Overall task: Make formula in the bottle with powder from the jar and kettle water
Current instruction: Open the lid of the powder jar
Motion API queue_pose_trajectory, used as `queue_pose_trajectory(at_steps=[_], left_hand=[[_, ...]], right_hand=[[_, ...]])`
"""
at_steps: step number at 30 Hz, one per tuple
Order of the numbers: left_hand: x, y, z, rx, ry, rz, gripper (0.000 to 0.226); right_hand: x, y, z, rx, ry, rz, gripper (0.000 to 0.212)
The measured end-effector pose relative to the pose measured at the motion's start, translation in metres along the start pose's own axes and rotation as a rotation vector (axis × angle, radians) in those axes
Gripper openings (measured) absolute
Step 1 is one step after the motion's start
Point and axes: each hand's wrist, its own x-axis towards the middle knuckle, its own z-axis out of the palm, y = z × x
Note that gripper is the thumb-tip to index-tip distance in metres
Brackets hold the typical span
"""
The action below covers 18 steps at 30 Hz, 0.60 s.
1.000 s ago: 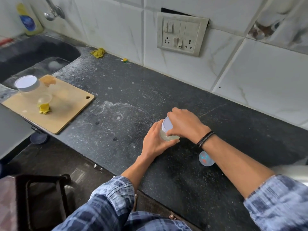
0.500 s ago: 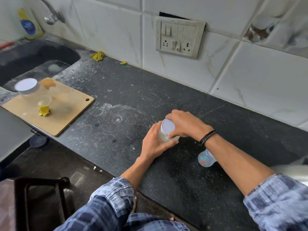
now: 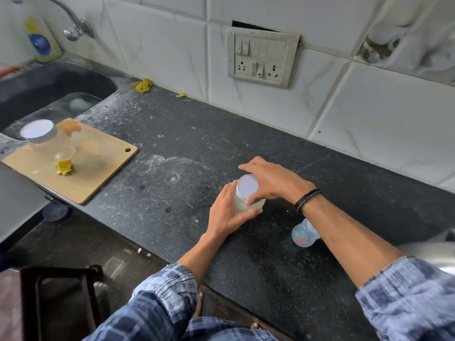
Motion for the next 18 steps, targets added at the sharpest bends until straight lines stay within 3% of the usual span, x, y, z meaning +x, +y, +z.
queue_pose_trajectory(at_steps=[4, 9, 14, 18], left_hand=[[-0.0011, -0.0006, 0.0003, -0.005, 0.004, -0.004, 0.086], [-0.0005, -0.0011, 0.0009, 0.010, -0.007, -0.009, 0.089], [-0.0005, -0.0010, 0.0001, -0.002, -0.006, -0.007, 0.086], [-0.0003, -0.0010, 0.0000, 0.009, -0.001, -0.004, 0.085]], right_hand=[[0.0008, -0.0021, 0.0040, -0.057, 0.019, 0.009, 0.078], [0.0010, 0.0005, -0.0026, -0.023, -0.044, -0.033, 0.106], [0.0027, -0.0041, 0.0061, -0.087, -0.017, -0.033, 0.081], [0.0015, -0.0013, 0.0026, -0.031, -0.032, -0.064, 0.097]])
